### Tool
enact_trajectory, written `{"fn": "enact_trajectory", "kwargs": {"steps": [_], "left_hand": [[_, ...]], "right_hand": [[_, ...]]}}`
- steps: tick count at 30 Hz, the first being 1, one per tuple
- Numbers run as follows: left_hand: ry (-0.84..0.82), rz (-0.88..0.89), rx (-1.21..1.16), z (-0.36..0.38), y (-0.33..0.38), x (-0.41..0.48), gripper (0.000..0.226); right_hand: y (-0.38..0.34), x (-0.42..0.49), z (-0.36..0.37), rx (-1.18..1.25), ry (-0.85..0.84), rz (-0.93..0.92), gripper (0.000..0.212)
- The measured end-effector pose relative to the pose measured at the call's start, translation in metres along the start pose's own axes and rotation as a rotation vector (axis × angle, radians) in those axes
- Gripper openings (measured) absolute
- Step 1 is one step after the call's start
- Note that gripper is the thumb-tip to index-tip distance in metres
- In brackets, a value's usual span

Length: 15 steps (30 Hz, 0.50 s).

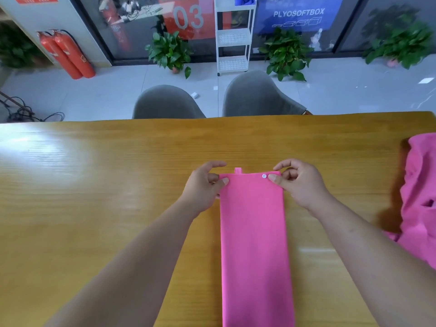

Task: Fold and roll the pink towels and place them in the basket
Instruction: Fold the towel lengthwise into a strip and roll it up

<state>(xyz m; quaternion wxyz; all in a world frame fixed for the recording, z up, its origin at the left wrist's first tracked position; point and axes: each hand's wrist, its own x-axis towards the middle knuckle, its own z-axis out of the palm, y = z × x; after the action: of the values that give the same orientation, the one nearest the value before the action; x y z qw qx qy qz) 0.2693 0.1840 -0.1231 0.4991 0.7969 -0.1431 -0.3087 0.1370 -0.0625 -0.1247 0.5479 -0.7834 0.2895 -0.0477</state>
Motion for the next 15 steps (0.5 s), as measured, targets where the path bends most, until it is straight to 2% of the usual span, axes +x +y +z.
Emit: {"fn": "enact_trajectory", "kwargs": {"steps": [4,5,7,9,12,13,15], "left_hand": [[0.277,-0.057,0.396,0.011,-0.035,0.003,0.044],[0.324,-0.054,0.505,0.012,-0.046,-0.001,0.045],[0.312,0.054,0.680,0.014,-0.068,-0.015,0.051],[0.211,0.186,0.838,0.014,-0.091,-0.033,0.059],[0.117,0.241,1.040,0.010,-0.119,-0.054,0.070],[0.109,0.239,1.077,0.009,-0.123,-0.058,0.073],[0.113,0.243,1.102,0.008,-0.123,-0.062,0.075]], "right_hand": [[0.031,-0.001,0.025,-0.293,0.196,0.136,0.017],[0.035,-0.009,0.033,-0.414,0.258,0.132,0.022],[0.038,-0.031,0.055,-0.579,0.336,-0.006,0.034],[0.031,-0.060,0.087,-0.687,0.254,-0.149,0.045],[0.036,-0.091,0.129,-0.982,-0.041,-0.212,0.066],[0.041,-0.092,0.135,-1.051,-0.089,-0.196,0.071],[0.048,-0.088,0.136,-1.079,-0.082,-0.172,0.078]]}}
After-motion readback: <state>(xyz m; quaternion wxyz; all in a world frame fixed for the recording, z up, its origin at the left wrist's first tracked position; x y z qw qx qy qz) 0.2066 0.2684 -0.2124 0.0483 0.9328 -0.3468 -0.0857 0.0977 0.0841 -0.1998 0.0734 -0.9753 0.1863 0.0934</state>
